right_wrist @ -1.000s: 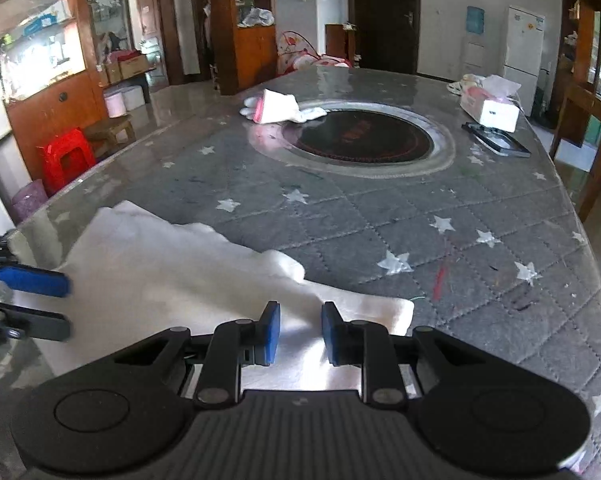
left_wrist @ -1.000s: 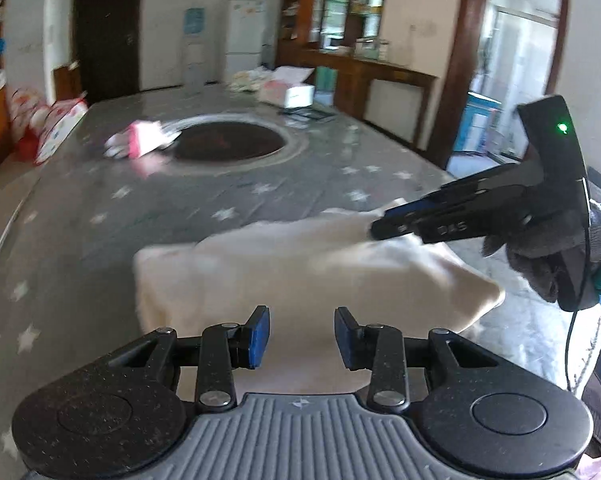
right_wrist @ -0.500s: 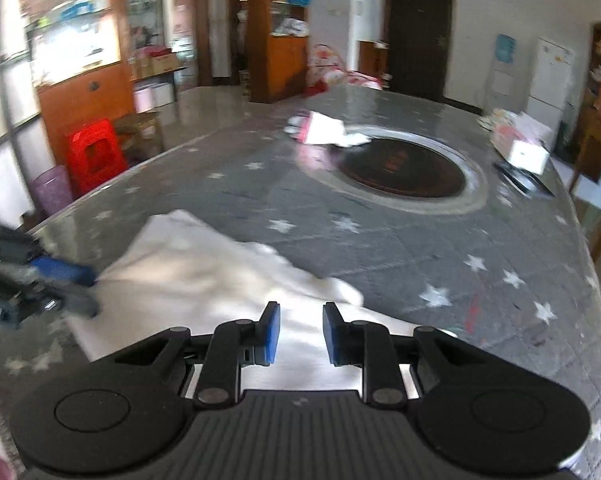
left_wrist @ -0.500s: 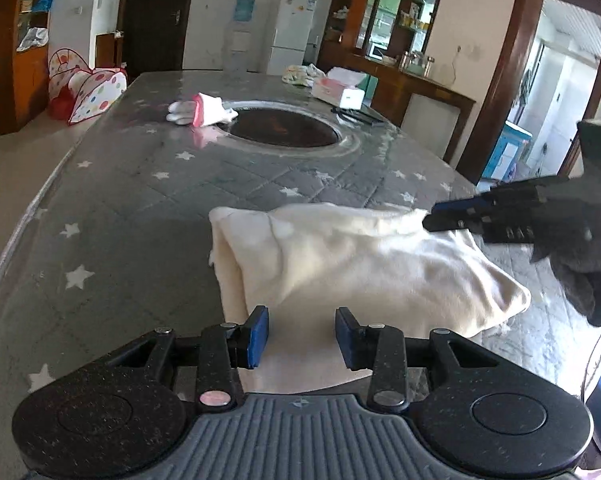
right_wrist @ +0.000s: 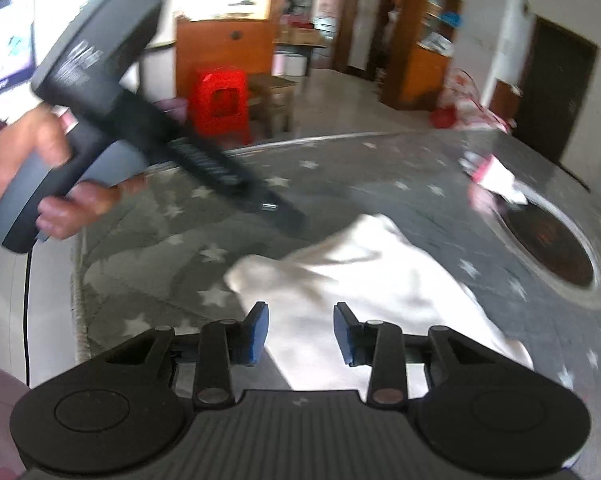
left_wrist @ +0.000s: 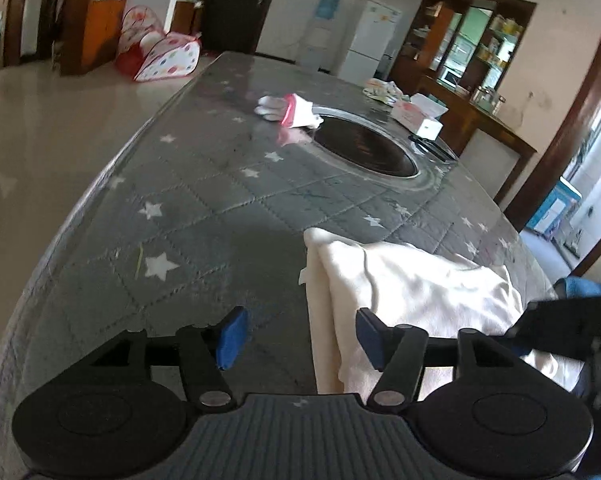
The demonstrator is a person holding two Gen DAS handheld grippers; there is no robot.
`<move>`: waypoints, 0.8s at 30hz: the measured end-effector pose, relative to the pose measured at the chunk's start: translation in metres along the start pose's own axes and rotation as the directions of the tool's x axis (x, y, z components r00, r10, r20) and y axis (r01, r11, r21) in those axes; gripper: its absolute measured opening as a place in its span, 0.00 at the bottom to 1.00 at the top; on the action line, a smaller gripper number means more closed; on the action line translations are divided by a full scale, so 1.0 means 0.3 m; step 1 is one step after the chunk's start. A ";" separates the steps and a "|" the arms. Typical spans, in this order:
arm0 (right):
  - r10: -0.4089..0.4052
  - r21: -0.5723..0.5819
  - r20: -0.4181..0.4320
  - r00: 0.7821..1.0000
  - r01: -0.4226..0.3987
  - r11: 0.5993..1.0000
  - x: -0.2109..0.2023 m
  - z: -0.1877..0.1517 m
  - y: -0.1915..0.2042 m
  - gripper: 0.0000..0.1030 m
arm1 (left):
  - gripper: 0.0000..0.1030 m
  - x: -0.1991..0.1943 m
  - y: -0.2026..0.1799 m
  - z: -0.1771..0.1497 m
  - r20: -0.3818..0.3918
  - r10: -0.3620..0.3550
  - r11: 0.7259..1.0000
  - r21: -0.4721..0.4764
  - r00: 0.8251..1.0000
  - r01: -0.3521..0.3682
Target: Fold clothes
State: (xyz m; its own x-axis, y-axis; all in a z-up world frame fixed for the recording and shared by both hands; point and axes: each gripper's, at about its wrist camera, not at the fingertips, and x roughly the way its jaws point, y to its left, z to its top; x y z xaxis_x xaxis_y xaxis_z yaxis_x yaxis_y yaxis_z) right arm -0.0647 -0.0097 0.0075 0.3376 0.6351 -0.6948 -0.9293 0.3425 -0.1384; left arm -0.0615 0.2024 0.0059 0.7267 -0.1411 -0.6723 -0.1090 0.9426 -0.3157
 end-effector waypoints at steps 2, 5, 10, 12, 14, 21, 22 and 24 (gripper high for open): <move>0.006 -0.043 -0.004 1.000 -0.006 0.999 0.023 0.011 0.039 0.36 | 0.68 0.003 0.006 0.000 -0.008 -0.009 1.000 -0.023 1.000 0.009; -0.006 -0.110 -0.010 1.000 0.005 0.994 0.069 0.019 0.090 0.37 | 0.69 0.004 0.014 -0.004 -0.021 -0.036 0.998 -0.061 0.999 0.035; -0.044 -0.145 -0.026 0.999 0.039 0.989 0.120 0.014 0.132 0.29 | 0.70 0.021 0.017 -0.011 -0.043 -0.085 0.989 -0.127 0.995 0.079; -0.054 -0.122 -0.021 0.998 0.051 0.991 0.118 0.013 0.123 0.17 | 0.72 0.030 0.015 -0.014 -0.052 -0.099 0.985 -0.145 0.994 0.091; -0.046 -0.074 -0.009 0.999 0.045 0.996 0.103 0.016 0.099 0.08 | 0.72 0.037 0.016 -0.016 -0.057 -0.107 0.981 -0.169 0.993 0.096; -0.002 0.110 0.067 0.998 -0.006 0.994 0.016 0.031 -0.005 0.04 | 0.77 0.058 0.033 -0.013 -0.063 -0.161 0.944 -0.302 0.985 0.135; 0.002 0.130 0.076 0.997 -0.012 0.992 0.003 0.033 -0.018 0.04 | 0.77 0.062 0.029 -0.011 -0.064 -0.174 0.939 -0.310 0.983 0.146; 0.007 0.157 0.095 0.995 -0.022 0.987 -0.018 0.035 -0.035 0.04 | 0.76 0.072 0.017 -0.007 -0.069 -0.193 0.933 -0.322 0.979 0.162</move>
State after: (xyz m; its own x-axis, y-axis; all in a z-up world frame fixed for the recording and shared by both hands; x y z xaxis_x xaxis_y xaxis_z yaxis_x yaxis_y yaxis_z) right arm -0.0552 -0.0095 0.0202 0.3434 0.7004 -0.6257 -0.9016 0.4325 -0.0107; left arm -0.0478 0.2036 -0.0117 0.6853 -0.3414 -0.6432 -0.2029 0.7588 -0.6189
